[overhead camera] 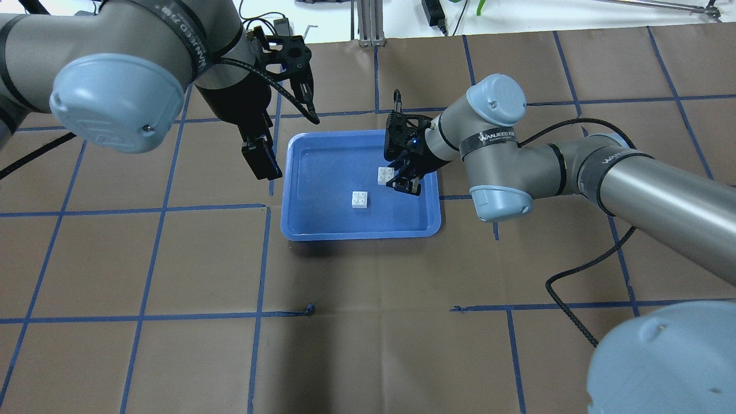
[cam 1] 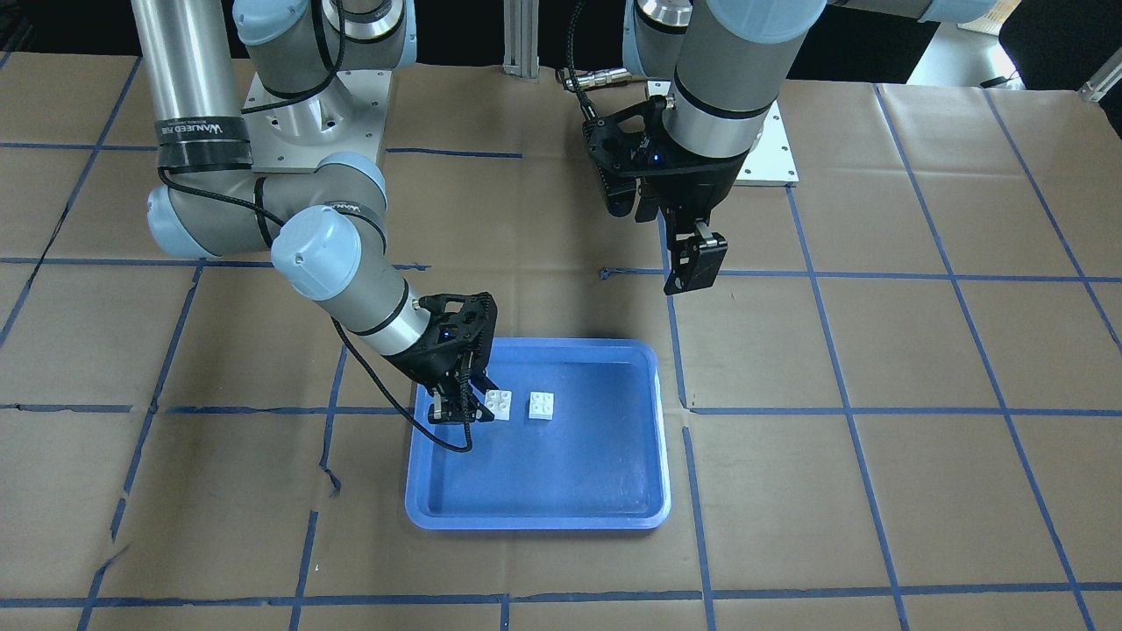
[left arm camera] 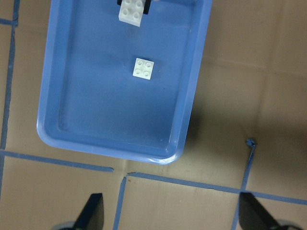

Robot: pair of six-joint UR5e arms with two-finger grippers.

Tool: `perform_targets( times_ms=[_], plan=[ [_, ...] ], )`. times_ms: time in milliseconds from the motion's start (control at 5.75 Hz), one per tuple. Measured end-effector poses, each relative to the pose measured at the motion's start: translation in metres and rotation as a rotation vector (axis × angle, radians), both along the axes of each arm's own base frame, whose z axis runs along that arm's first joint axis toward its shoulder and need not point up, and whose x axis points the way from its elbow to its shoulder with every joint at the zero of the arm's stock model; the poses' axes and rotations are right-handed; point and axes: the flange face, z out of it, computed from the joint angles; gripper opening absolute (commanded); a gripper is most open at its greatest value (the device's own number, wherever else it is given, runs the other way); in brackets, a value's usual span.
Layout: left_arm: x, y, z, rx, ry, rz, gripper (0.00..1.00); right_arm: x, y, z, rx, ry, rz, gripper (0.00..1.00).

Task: Assemble white blocks and place on blue tray

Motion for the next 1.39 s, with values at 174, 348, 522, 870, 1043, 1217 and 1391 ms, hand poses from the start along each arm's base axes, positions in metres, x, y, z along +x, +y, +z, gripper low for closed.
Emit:
perform_targets(
  times_ms=[174, 348, 522, 870, 1043, 1217, 1391],
  plan=[
    [0.009, 0.003, 0.002, -0.001, -0.019, 0.133, 0.99, 0.005, 0.003, -0.013, -0.013, -0.001, 0.013, 0.23],
    [0.016, 0.006, 0.005, -0.006, -0.024, 0.297, 0.99, 0.007, 0.004, -0.025, -0.029, 0.0, 0.029, 0.23],
    [0.018, 0.011, 0.011, -0.018, -0.019, 0.451, 0.99, 0.008, 0.004, -0.035, -0.036, 0.002, 0.045, 0.23],
    [0.021, 0.01, 0.033, -0.066, 0.02, 0.836, 0.99, 0.008, 0.014, -0.049, -0.015, 0.006, 0.057, 0.23],
    [0.022, 0.013, 0.04, -0.09, 0.047, 1.037, 0.99, 0.008, 0.016, -0.051, -0.011, 0.003, 0.058, 0.23],
    [0.024, 0.018, 0.044, -0.104, 0.068, 1.189, 0.99, 0.011, 0.017, -0.051, -0.009, -0.002, 0.058, 0.23],
    [0.028, 0.019, 0.047, -0.107, 0.081, 1.285, 0.99, 0.014, 0.019, -0.051, -0.009, -0.005, 0.061, 0.23]
  ],
)
